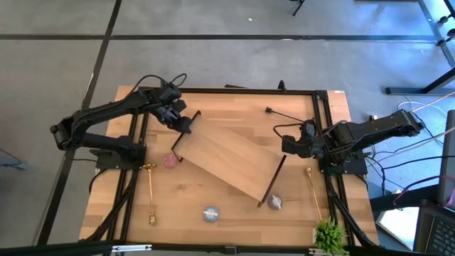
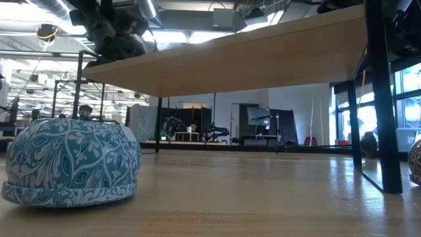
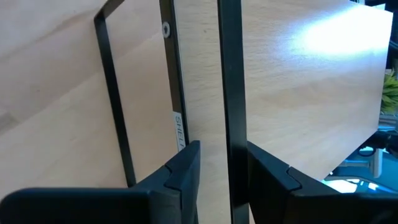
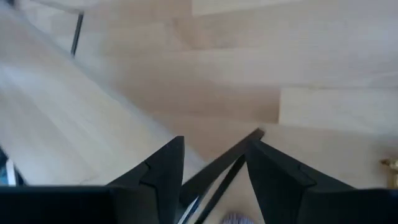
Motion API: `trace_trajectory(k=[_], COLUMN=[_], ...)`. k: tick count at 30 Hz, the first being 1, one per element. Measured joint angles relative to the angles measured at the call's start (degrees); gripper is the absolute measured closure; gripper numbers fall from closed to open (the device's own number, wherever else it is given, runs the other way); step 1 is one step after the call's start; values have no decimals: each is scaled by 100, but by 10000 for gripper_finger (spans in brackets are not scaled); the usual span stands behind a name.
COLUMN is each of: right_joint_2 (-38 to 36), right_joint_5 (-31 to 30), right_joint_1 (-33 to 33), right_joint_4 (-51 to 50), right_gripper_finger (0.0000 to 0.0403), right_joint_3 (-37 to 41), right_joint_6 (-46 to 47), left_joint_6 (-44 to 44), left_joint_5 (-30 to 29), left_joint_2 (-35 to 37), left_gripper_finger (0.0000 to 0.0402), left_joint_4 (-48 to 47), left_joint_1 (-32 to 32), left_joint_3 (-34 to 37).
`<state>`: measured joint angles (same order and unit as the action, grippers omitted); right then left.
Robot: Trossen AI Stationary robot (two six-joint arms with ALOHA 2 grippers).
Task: Pick & Place candle stick holders
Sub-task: Adjust the shelf
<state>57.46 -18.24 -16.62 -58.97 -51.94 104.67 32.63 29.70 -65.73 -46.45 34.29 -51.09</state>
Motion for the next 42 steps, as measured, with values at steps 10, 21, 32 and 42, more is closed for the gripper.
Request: trace_trajectory(k=[10, 21, 32, 42], right_joint_2=[-244, -455, -455, -458], right_joint_5=[-74, -210, 113, 96], right_joint_1=[7, 7, -46, -450], right_joint_4=[0, -38, 20, -602], right_gripper_finger=[229, 229, 229, 229], right_joint_3=[0, 0, -4, -753], right_joint_6=[-9, -54, -118, -99], left_joint_6=[-239, -231, -523, -987], left_joint_5=[132, 183, 173, 206], left_joint_2=[-2, -4, 98, 153], left_gripper_finger=[292, 255, 195, 310], left_joint_4=[75, 165, -125, -19], left_joint_1=[149, 154, 715, 1307], left_joint_3=[0, -10, -323, -321])
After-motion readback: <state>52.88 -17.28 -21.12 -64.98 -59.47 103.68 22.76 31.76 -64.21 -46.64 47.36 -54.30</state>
